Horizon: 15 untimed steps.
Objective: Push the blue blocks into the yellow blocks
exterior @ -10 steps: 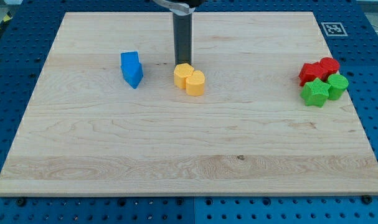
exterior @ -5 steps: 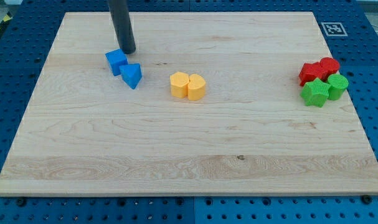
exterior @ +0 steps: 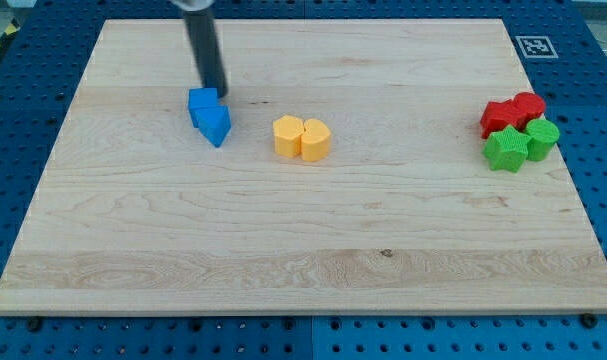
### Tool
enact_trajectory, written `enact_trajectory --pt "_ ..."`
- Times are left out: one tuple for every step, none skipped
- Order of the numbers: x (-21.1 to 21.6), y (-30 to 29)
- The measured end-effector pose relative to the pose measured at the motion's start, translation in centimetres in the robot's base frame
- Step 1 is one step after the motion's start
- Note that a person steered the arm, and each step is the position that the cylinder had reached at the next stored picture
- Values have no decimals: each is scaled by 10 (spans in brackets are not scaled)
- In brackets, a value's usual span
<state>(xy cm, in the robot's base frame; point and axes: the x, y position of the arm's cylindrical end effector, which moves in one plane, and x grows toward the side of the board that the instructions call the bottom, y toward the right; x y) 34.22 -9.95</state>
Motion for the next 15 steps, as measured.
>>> enact_trajectory --pt "-2 -12" --pt "-1 -75" --pt "23 -115" --pt "34 -90" --pt "33 -43" --pt "32 25" --pt "32 75" --pt "32 41" --pt "32 -48" --pt "42 -101" --pt "83 -85" --pt "103 -38" --pt "93 -9" --pt "66 -4" --pt "52 -3"
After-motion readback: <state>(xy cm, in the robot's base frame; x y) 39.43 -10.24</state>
